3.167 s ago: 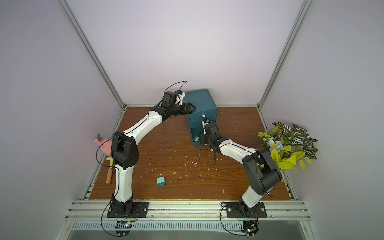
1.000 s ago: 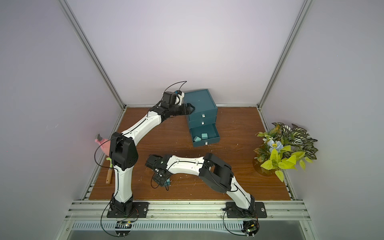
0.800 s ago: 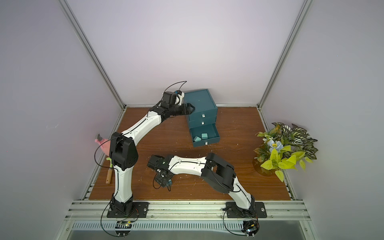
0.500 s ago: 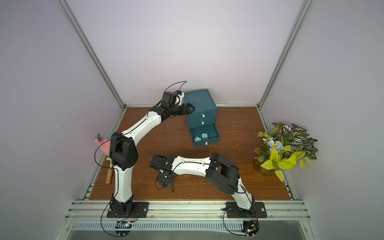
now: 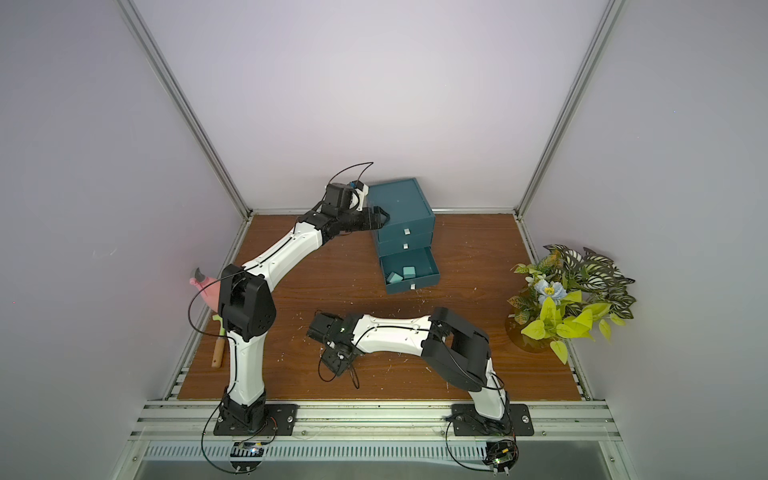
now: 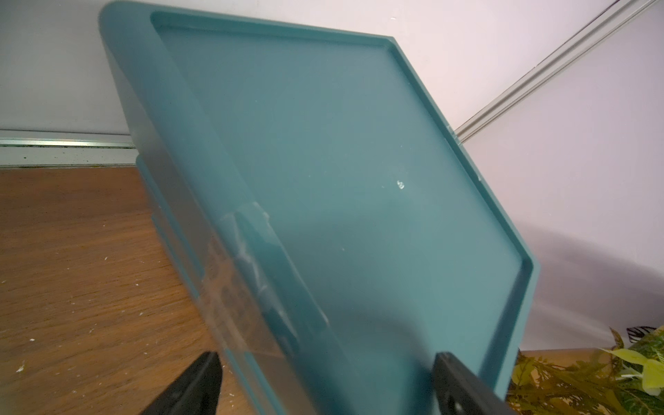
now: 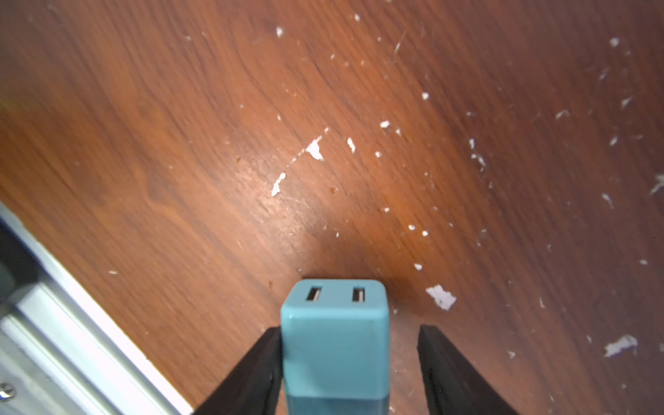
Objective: Place the plugs into the drawer by color
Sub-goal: Pick up the plug from the center of the board.
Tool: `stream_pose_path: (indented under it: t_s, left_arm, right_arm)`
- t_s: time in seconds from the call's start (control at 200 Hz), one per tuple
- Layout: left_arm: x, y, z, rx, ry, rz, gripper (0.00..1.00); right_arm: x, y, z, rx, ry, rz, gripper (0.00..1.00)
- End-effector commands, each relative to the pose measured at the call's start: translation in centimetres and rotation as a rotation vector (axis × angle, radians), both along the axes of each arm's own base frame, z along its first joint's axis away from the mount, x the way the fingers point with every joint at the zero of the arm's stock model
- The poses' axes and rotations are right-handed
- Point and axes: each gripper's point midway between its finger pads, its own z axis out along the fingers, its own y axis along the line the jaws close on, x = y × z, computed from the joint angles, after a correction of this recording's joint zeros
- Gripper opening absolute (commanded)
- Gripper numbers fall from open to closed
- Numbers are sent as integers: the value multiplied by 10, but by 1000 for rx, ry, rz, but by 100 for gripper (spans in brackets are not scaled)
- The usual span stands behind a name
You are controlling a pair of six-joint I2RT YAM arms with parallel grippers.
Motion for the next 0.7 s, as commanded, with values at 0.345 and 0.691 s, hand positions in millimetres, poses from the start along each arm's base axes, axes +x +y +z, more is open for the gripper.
stream_pose_path:
  t_s: [0.345, 0.691]
  left_arm:
    - [-11, 12, -22, 65, 72, 4, 87]
    - [-11, 12, -25, 65, 79, 6, 87]
  right_arm:
    - [-1, -1, 10, 42, 20, -21, 61]
    - [-5, -10, 8, 41, 34, -37, 62]
